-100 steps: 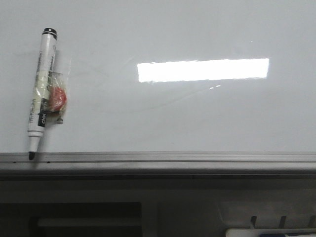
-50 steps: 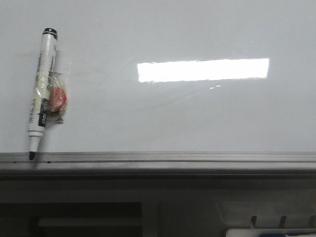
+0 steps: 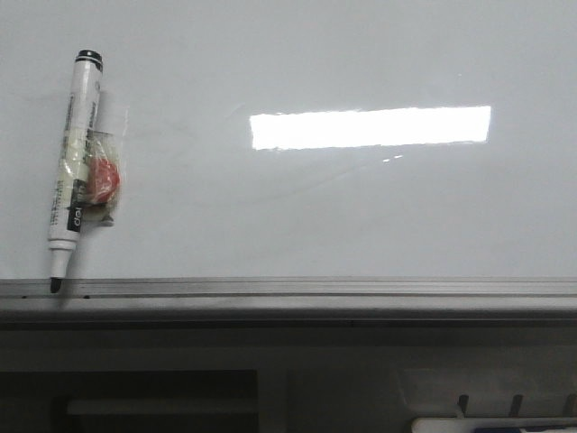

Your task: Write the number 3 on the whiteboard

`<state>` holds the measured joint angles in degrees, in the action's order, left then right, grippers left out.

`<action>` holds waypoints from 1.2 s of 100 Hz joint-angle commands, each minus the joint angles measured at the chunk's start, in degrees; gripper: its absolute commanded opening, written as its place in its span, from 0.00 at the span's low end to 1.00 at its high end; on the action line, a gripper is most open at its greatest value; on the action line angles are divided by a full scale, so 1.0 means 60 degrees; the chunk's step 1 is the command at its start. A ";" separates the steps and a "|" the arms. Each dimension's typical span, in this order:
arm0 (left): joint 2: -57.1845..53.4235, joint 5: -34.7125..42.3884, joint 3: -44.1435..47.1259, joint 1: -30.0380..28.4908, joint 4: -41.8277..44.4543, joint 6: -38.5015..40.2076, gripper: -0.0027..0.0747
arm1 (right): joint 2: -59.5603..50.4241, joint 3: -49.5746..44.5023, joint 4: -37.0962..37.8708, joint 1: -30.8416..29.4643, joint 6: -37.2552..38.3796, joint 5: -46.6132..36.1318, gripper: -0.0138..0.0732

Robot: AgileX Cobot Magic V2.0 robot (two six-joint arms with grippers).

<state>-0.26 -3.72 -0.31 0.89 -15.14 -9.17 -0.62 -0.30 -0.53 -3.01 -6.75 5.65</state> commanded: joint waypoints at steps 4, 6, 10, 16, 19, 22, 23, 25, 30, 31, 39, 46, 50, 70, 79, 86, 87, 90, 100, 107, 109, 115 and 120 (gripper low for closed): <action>0.0084 -0.0463 -0.0910 -0.0005 -0.0189 0.0064 0.01 | 0.0462 0.0755 -0.0231 -0.0040 0.0001 0.0072 0.10; 0.0192 -0.0721 -0.1132 -0.0005 -0.0110 0.0031 0.01 | 0.0544 0.0870 -0.0231 -0.0040 0.0001 0.0171 0.10; 0.0479 -0.1108 -0.1565 -0.0016 0.0061 0.0031 0.01 | 0.0789 0.1083 -0.0231 -0.0040 0.0001 0.0404 0.10; 0.0938 -0.1704 -0.2086 -0.0016 0.0201 0.0031 0.01 | 0.1184 0.1506 -0.0250 -0.0040 0.0001 0.1046 0.10; 0.1245 -0.1968 -0.2321 -0.0016 0.0201 0.0031 0.01 | 0.1357 0.1703 -0.0268 -0.0040 0.0001 0.1382 0.10; 0.1487 -0.2199 -0.2577 -0.0016 0.0201 0.0031 0.01 | 0.1525 0.1950 -0.0276 -0.0040 0.0001 0.1790 0.10; 0.1546 -0.2302 -0.2623 -0.0016 0.0201 0.0031 0.01 | 0.1608 0.1997 -0.0273 -0.0040 0.0001 0.1870 0.10; 0.1723 -0.2451 -0.2749 -0.0016 0.0201 0.0031 0.01 | 0.1729 0.2141 -0.0318 -0.0040 0.0001 0.2091 0.10; 0.2096 -0.2731 -0.2988 -0.0016 0.0201 0.0031 0.01 | 0.1985 0.2481 -0.0515 -0.0040 0.0001 0.2575 0.10; 0.2194 -0.2756 -0.3040 -0.0016 0.0201 0.0031 0.01 | 0.2019 0.2530 -0.0548 -0.0040 0.0001 0.2641 0.10; 0.2672 -0.2864 -0.3212 -0.0016 0.0201 0.0031 0.01 | 0.2352 0.3055 -0.0834 -0.0040 0.0001 0.3433 0.10; 0.2918 -0.2870 -0.3209 -0.0016 0.0201 0.0031 0.01 | 0.2527 0.3317 -0.0849 -0.0040 0.0001 0.3927 0.10; 0.3031 -0.2886 -0.3209 0.0002 0.0182 0.0031 0.02 | 0.2550 0.3363 -0.0849 -0.0040 0.0001 0.4055 0.10; 0.3248 -0.2144 -0.3066 0.0002 0.0014 0.0031 0.33 | 0.2565 0.3362 -0.0849 -0.0040 0.0001 0.4380 0.10; 0.3248 -0.1143 -0.2917 0.0002 -0.0349 0.0031 0.48 | 0.2565 0.3362 -0.0849 -0.0040 0.0001 0.4380 0.10; 0.3248 -0.0539 -0.2799 0.0002 -0.0726 0.0031 0.53 | 0.2565 0.3362 -0.0849 -0.0040 0.0001 0.4380 0.10; 0.3248 -0.0501 -0.2776 0.0002 -0.0726 0.0031 0.52 | 0.2565 0.3362 -0.0849 -0.0040 0.0001 0.4380 0.10; 0.3248 -0.0449 -0.2776 0.0002 -0.0702 0.0014 0.52 | 0.2565 0.3362 -0.0849 -0.0040 0.0001 0.4380 0.10; 0.3284 -0.0498 -0.2776 0.0108 -0.0593 -0.0610 0.47 | 0.2565 0.3362 -0.0849 -0.0040 0.0001 0.4282 0.10; 0.3345 -0.0568 -0.2795 0.0376 -0.0612 -0.1301 0.46 | 0.2565 0.3362 -0.0875 -0.0040 0.0001 0.4408 0.10; 0.3364 -0.0568 -0.2812 0.0493 -0.0612 -0.1463 0.46 | 0.2565 0.3362 -0.0875 -0.0040 0.0001 0.4426 0.10; 0.3363 -0.0568 -0.2834 0.0928 -0.0650 -0.1703 0.46 | 0.2565 0.3362 -0.0875 -0.0040 0.0001 0.4422 0.10; 0.3363 -0.0610 -0.2920 0.1344 -0.0672 -0.1721 0.48 | 0.2565 0.3362 -0.0875 -0.0040 0.0001 0.4422 0.10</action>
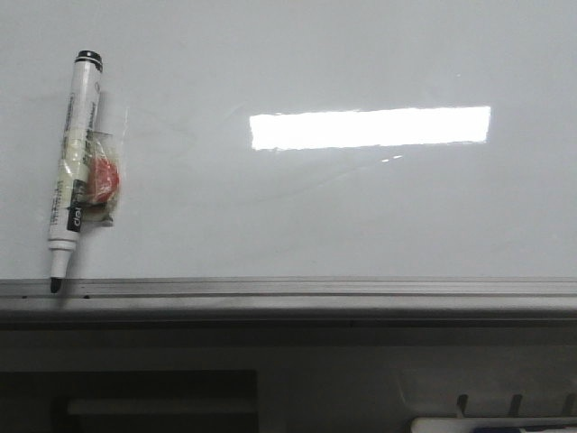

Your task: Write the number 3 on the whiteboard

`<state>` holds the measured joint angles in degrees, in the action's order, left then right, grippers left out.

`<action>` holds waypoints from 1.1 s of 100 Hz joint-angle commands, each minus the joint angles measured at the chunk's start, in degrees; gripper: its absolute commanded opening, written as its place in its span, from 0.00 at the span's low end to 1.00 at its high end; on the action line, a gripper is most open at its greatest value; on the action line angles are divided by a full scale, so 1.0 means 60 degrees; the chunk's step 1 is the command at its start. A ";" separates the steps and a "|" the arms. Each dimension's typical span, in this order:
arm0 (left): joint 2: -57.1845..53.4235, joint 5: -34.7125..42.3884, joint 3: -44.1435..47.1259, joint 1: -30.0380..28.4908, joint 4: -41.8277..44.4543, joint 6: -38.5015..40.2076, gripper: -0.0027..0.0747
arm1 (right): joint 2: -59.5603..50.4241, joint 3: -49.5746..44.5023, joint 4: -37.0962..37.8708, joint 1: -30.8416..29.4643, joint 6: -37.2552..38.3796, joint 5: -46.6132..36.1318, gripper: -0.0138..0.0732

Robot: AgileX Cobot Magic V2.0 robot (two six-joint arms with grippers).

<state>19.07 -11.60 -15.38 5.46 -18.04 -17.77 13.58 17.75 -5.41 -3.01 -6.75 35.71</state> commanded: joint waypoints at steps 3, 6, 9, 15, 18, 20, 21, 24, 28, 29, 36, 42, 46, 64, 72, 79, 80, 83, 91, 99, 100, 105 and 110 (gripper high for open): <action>0.0141 0.0684 -0.0430 0.0855 -0.0190 -0.0287 0.50 | 0.0198 0.0353 -0.0062 -0.0040 0.0001 -0.0567 0.10; 0.0141 0.0699 -0.0445 0.1145 -0.0190 -0.0304 0.52 | 0.0198 0.0353 -0.0062 -0.0040 0.0001 -0.0567 0.10; 0.0141 0.0699 -0.0445 0.1531 -0.0190 -0.0380 0.54 | 0.0198 0.0353 -0.0062 -0.0040 0.0001 -0.0567 0.10; 0.0141 0.0699 -0.0445 0.2278 -0.0190 -0.0513 0.63 | 0.0198 0.0353 -0.0062 -0.0040 0.0001 -0.0567 0.10; 0.0141 0.0699 -0.0445 0.2619 -0.0213 -0.0513 0.65 | 0.0198 0.0353 -0.0062 -0.0040 0.0001 -0.0567 0.10; 0.0141 0.0699 -0.0445 0.2867 -0.0239 -0.0513 0.68 | 0.0198 0.0353 -0.0062 -0.0040 0.0001 -0.0567 0.10; 0.0141 0.0699 -0.0445 0.2948 -0.0260 -0.0513 0.68 | 0.0198 0.0353 -0.0062 -0.0040 0.0001 -0.0567 0.10; 0.0141 0.0741 -0.0445 0.3265 -0.0281 -0.0513 0.69 | 0.0198 0.0353 -0.0062 -0.0040 0.0001 -0.0567 0.10; 0.0141 0.0833 -0.0445 0.3695 -0.0449 -0.0495 0.69 | 0.0198 0.0353 -0.0062 -0.0040 0.0001 -0.0567 0.10; 0.0141 0.0857 -0.0445 0.3759 -0.0482 -0.0494 0.69 | 0.0198 0.0353 -0.0062 -0.0040 0.0001 -0.0567 0.10; 0.0141 0.1156 -0.0445 0.4310 -0.0963 -0.0458 0.68 | 0.0198 0.0353 -0.0062 -0.0040 0.0001 -0.0608 0.10; 0.0228 0.1488 -0.0423 0.4652 -0.1240 -0.0458 0.68 | 0.0198 0.0353 -0.0062 -0.0040 0.0001 -0.0654 0.10; 0.0399 0.1717 -0.0398 0.4809 -0.1330 -0.0458 0.68 | 0.0198 0.0353 -0.0062 -0.0040 0.0001 -0.0671 0.10; 0.1862 0.2019 -0.0402 0.5021 -0.1717 -0.0458 0.68 | 0.0198 0.0353 -0.0062 -0.0040 0.0001 -0.0773 0.10; 0.2599 0.2246 -0.0417 0.5021 -0.2303 -0.0458 0.68 | 0.0198 0.0353 -0.0062 -0.0040 0.0001 -0.0773 0.10; 0.3073 0.2219 -0.0495 0.5021 -0.2665 -0.0458 0.68 | 0.0198 0.0353 -0.0062 -0.0040 0.0001 -0.0773 0.10; 0.3111 0.2207 -0.0485 0.5021 -0.2717 -0.0458 0.68 | 0.0198 0.0353 -0.0062 -0.0040 0.0001 -0.0773 0.10; 0.3248 0.2181 -0.0530 0.5021 -0.2839 -0.0458 0.68 | 0.0198 0.0353 -0.0062 -0.0040 0.0001 -0.0773 0.10; 0.3541 0.2107 -0.0640 0.5037 -0.3046 -0.0458 0.68 | 0.0198 0.0353 -0.0062 -0.0040 0.0001 -0.0773 0.10; 0.3694 0.2107 -0.0702 0.5224 -0.3224 -0.0458 0.68 | 0.0198 0.0353 -0.0062 -0.0040 0.0001 -0.0773 0.10; 0.3736 0.2107 -0.0703 0.5274 -0.3222 -0.0458 0.68 | 0.0198 0.0353 -0.0062 -0.0040 0.0001 -0.0773 0.10; 0.3856 0.2107 -0.0725 0.5496 -0.3222 -0.0458 0.68 | 0.0198 0.0353 -0.0062 -0.0040 0.0001 -0.0773 0.10; 0.4013 0.2132 -0.0764 0.5749 -0.3240 -0.0458 0.68 | 0.0198 0.0353 -0.0062 -0.0040 0.0001 -0.0786 0.10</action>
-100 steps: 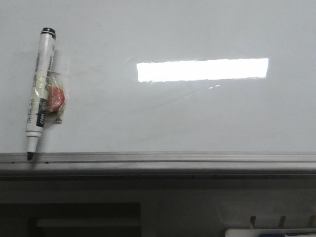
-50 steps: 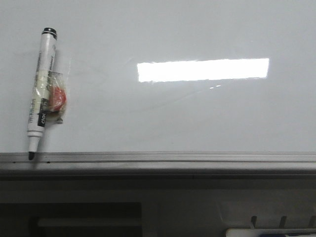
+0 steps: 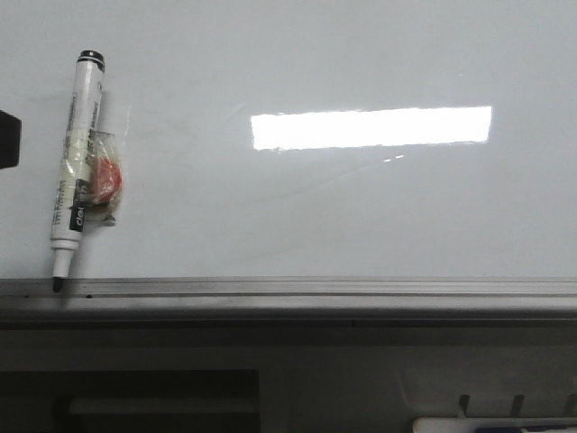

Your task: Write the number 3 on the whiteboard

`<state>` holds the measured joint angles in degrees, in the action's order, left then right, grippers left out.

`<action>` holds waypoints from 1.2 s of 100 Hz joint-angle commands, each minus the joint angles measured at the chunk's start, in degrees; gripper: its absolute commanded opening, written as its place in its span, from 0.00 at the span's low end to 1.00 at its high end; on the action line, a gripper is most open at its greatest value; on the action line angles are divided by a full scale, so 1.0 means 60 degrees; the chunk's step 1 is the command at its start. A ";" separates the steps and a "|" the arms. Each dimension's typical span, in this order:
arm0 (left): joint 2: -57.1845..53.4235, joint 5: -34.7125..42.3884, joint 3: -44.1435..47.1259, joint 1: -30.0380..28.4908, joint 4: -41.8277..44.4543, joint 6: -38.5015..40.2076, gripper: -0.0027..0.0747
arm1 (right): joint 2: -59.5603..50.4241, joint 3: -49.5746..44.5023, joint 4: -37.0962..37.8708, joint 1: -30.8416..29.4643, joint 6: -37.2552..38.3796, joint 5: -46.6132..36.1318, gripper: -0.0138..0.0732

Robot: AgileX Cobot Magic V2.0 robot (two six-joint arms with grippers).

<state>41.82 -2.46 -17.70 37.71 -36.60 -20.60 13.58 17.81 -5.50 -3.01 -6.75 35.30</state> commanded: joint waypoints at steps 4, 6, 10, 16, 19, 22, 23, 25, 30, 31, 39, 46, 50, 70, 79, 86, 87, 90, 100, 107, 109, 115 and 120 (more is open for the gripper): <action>0.0388 0.0711 -0.0378 0.0598 -0.0168 0.0013 0.68 | 0.0198 0.0344 -0.0047 -0.0040 0.0001 -0.0718 0.10; 0.0447 0.0780 -0.0396 0.0705 -0.0172 0.0013 0.68 | 0.0198 0.0344 -0.0047 -0.0040 0.0001 -0.0718 0.10; 0.0634 0.0990 -0.0396 0.0873 -0.0209 0.0013 0.68 | 0.0198 0.0344 -0.0047 -0.0040 0.0001 -0.0718 0.10; 0.0919 0.1376 -0.0396 0.1111 -0.0308 0.0013 0.68 | 0.0198 0.0344 -0.0047 -0.0040 0.0001 -0.0742 0.10; 0.1029 0.1537 -0.0396 0.1201 -0.0382 0.0013 0.68 | 0.0198 0.0344 -0.0047 -0.0040 0.0001 -0.0742 0.10; 0.1152 0.1689 -0.0396 0.1277 -0.0462 0.0013 0.68 | 0.0198 0.0344 -0.0047 -0.0040 0.0001 -0.0742 0.10; 0.1214 0.1756 -0.0396 0.1297 -0.0486 0.0013 0.68 | 0.0198 0.0344 -0.0047 -0.0040 0.0001 -0.0742 0.10; 0.1306 0.1825 -0.0396 0.1350 -0.0531 0.0013 0.68 | 0.0198 0.0344 -0.0047 -0.0040 0.0001 -0.0742 0.10; 0.1498 0.2060 -0.0396 0.1420 -0.0557 0.0013 0.68 | 0.0198 0.0344 -0.0047 -0.0040 0.0001 -0.0742 0.10; 0.1522 0.2088 -0.0396 0.1438 -0.0557 0.0013 0.68 | 0.0198 0.0344 -0.0047 -0.0040 0.0001 -0.0742 0.10; 0.1838 0.2360 -0.0396 0.1525 -0.0557 0.0013 0.68 | 0.0198 0.0344 -0.0047 -0.0040 0.0001 -0.0742 0.10; 0.2102 0.2583 -0.0396 0.1563 -0.0557 0.0013 0.68 | 0.0198 0.0344 -0.0047 -0.0040 0.0001 -0.0742 0.10; 0.2239 0.2674 -0.0396 0.1563 -0.0653 0.0013 0.68 | 0.0198 0.0344 -0.0047 -0.0040 0.0001 -0.0742 0.10; 0.2941 0.2942 -0.0396 0.1563 -0.0797 0.0023 0.68 | 0.0198 0.0344 -0.0047 -0.0040 0.0001 -0.0765 0.10; 0.3116 0.2946 -0.0396 0.1563 -0.0815 0.0023 0.65 | 0.0198 0.0344 -0.0047 -0.0040 0.0001 -0.0784 0.10; 0.3207 0.2929 -0.0396 0.1563 -0.1102 0.0023 0.53 | 0.0198 0.0344 -0.0047 -0.0040 0.0001 -0.0840 0.10; 0.3229 0.2928 -0.0396 0.1563 -0.1150 0.0023 0.50 | 0.0198 0.0344 -0.0047 -0.0040 0.0001 -0.0840 0.10; 0.3231 0.2928 -0.0396 0.1563 -0.1190 0.0023 0.41 | 0.0198 0.0344 -0.0047 -0.0040 0.0001 -0.0840 0.10; 0.3231 0.2907 -0.0396 0.1563 -0.1190 0.0023 0.05 | 0.0198 0.0344 -0.0047 -0.0040 0.0001 -0.0840 0.10; 0.3231 0.2907 -0.0396 0.1563 -0.1171 0.0023 0.01 | 0.0198 0.0344 -0.0047 -0.0040 0.0001 -0.0840 0.10; 0.3231 0.2907 -0.0396 0.1563 -0.1171 0.0023 0.01 | 0.0198 0.0344 -0.0047 -0.0040 0.0001 -0.0840 0.10; 0.3231 0.2907 -0.0396 0.1563 -0.1131 0.0023 0.01 | 0.0198 0.0344 -0.0047 -0.0040 0.0001 -0.0906 0.10; 0.3231 0.2907 -0.0396 0.1563 -0.1041 0.0023 0.01 | 0.0198 0.0344 -0.0063 -0.0040 0.0001 -0.0972 0.10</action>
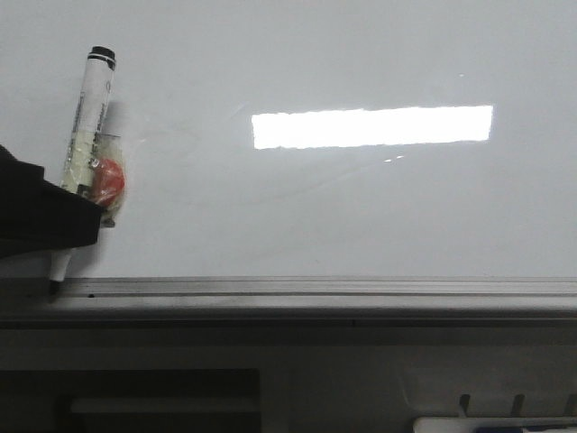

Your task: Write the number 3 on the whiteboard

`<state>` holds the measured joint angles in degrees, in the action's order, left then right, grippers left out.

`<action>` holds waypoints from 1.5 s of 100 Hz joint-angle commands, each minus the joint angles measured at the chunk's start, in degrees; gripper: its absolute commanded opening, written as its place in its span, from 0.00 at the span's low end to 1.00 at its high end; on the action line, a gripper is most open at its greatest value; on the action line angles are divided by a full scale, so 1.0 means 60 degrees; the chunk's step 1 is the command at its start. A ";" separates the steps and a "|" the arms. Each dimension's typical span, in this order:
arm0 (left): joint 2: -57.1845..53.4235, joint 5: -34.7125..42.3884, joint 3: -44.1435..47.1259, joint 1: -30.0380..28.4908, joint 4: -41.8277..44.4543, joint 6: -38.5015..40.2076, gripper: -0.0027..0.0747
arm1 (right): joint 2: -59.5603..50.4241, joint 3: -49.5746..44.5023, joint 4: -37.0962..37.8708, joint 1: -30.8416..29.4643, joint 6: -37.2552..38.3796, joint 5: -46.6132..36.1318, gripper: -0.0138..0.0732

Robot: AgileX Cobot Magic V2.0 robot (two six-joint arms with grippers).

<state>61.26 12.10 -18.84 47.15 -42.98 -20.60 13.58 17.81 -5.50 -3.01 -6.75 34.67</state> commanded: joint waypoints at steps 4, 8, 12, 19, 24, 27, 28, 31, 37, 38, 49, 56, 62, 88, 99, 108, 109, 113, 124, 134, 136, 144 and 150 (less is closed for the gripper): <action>-0.0048 0.0440 -0.0205 -0.0010 0.0185 0.0023 0.01 | 0.0234 0.0344 -0.0124 -0.0021 -0.0017 -0.0888 0.10; -0.0087 0.0415 -0.0205 -0.0010 0.0334 0.0023 0.01 | 0.0242 0.0344 -0.0186 0.0083 -0.0017 -0.0888 0.10; -0.0166 0.0368 -0.0205 -0.0010 0.0528 0.0023 0.01 | 0.0242 0.0362 -0.0417 0.0249 -0.0255 -0.0888 0.10; -0.0381 0.0346 -0.0205 0.0081 0.0883 0.0023 0.01 | 0.0242 0.0384 -0.1052 0.0639 -0.1016 -0.0888 0.11; -0.0573 0.0329 -0.0205 0.0210 0.1112 0.0023 0.01 | 0.0260 0.0425 -0.1474 0.0949 -0.1535 -0.0901 0.12; -0.0719 0.0320 -0.0205 0.0309 0.1217 0.0023 0.01 | 0.0282 0.0446 -0.1621 0.1132 -0.1769 -0.0977 0.13; -0.0747 0.0320 -0.0205 0.0328 0.1287 0.0023 0.01 | 0.0305 0.0446 -0.1661 0.1178 -0.1820 -0.0998 0.13; -0.0860 0.0320 -0.0205 0.0412 0.1446 0.0023 0.01 | 0.0370 0.0486 -0.1685 0.1412 -0.1954 -0.1047 0.15; -0.1079 0.0298 -0.0205 0.0613 0.1968 0.0023 0.01 | 0.0608 0.0581 -0.1685 0.1783 -0.2107 -0.1158 0.17; -0.1100 0.0302 -0.0205 0.0635 0.2050 0.0023 0.01 | 0.0677 0.0607 -0.1685 0.1879 -0.2174 -0.1152 0.18; -0.1257 0.0279 -0.0205 0.0933 0.3536 0.0023 0.01 | 0.1348 0.0929 -0.1685 0.2630 -0.2436 -0.1367 0.21; -0.1257 0.0272 -0.0241 0.1020 0.4145 0.0023 0.01 | 0.1848 0.1224 -0.1685 0.3198 -0.2715 -0.1462 0.22; -0.1235 0.0177 -0.0330 0.1060 0.4473 0.0023 0.01 | 0.2311 0.1514 -0.1685 0.3762 -0.2870 -0.1615 0.22; -0.1235 -0.0136 -0.0702 0.1060 0.8161 0.0006 0.01 | 0.4165 0.2531 -0.1685 0.6591 -0.3557 -0.1581 0.37; -0.1235 -0.0136 -0.0725 0.1060 0.8510 0.0006 0.01 | 0.4802 0.2842 -0.1685 0.7803 -0.3557 -0.1879 0.57; -0.1235 -0.0136 -0.0725 0.1123 0.8590 -0.0013 0.01 | 0.5282 0.3142 -0.1685 0.8519 -0.3557 -0.2307 0.60; -0.1235 -0.0136 -0.0725 0.1149 0.8622 -0.0013 0.01 | 0.5317 0.3184 -0.1685 0.8557 -0.3557 -0.2397 0.60; -0.1235 -0.0136 -0.0725 0.1266 0.8867 -0.0013 0.01 | 0.5520 0.3298 -0.1685 0.8750 -0.3557 -0.2589 0.60; -0.1173 -0.0136 -0.0725 0.1644 0.9531 -0.0013 0.01 | 0.6140 0.3683 -0.1685 0.9038 -0.3557 -0.2802 0.60; -0.0930 -0.0136 -0.0725 0.1839 0.9526 -0.0013 0.01 | 0.6649 0.3975 -0.1685 0.9317 -0.3557 -0.2737 0.60; -0.0886 -0.0136 -0.0725 0.1861 0.9526 -0.0013 0.01 | 0.6751 0.4034 -0.1685 0.9396 -0.3557 -0.2717 0.60; -0.0623 -0.0072 -0.0725 0.1881 0.9526 -0.0013 0.01 | 0.7088 0.4274 -0.1685 0.9717 -0.3557 -0.2695 0.60; -0.0476 -0.0032 -0.0725 0.1881 0.9526 -0.0013 0.01 | 0.7308 0.4435 -0.1685 0.9952 -0.3557 -0.2678 0.60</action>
<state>57.76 7.66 -21.29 57.97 14.34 -20.69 56.37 41.21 -15.04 55.20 -27.56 22.36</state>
